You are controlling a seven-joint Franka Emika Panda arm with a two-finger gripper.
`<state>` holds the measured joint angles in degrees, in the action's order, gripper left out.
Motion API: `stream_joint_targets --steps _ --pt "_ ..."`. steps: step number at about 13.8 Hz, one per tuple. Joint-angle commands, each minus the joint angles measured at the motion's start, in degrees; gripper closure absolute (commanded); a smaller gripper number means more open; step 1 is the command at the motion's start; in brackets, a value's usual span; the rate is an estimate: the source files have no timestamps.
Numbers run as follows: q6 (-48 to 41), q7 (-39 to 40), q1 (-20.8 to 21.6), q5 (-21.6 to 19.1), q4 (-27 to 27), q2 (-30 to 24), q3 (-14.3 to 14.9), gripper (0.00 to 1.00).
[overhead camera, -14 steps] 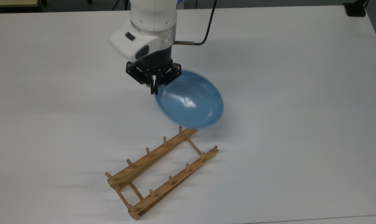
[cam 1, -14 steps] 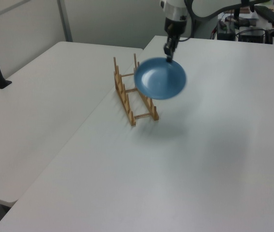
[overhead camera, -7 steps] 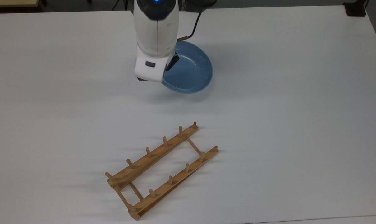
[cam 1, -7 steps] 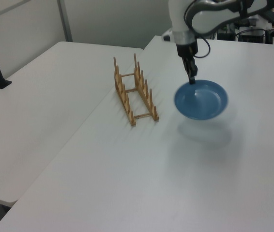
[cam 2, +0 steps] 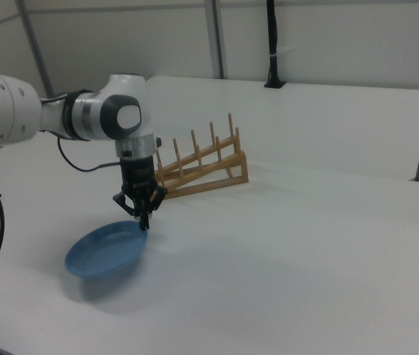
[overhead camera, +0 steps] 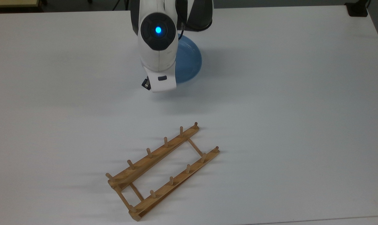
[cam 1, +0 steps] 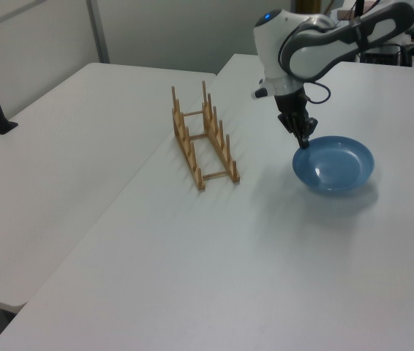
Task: Pick plate from plate rack
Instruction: 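Set the plate flat on the table and open the gripper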
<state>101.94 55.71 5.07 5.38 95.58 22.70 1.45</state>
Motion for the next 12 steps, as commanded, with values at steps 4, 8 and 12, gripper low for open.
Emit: stream_joint_targets --steps 4,8,12 --pt "8.09 5.99 -0.41 1.13 4.53 0.59 0.13 0.62" --pt "5.38 -6.81 -0.76 0.95 1.45 -0.89 0.22 0.00" --pt "2.39 -16.23 -1.11 0.60 0.31 -7.22 0.92 0.00"
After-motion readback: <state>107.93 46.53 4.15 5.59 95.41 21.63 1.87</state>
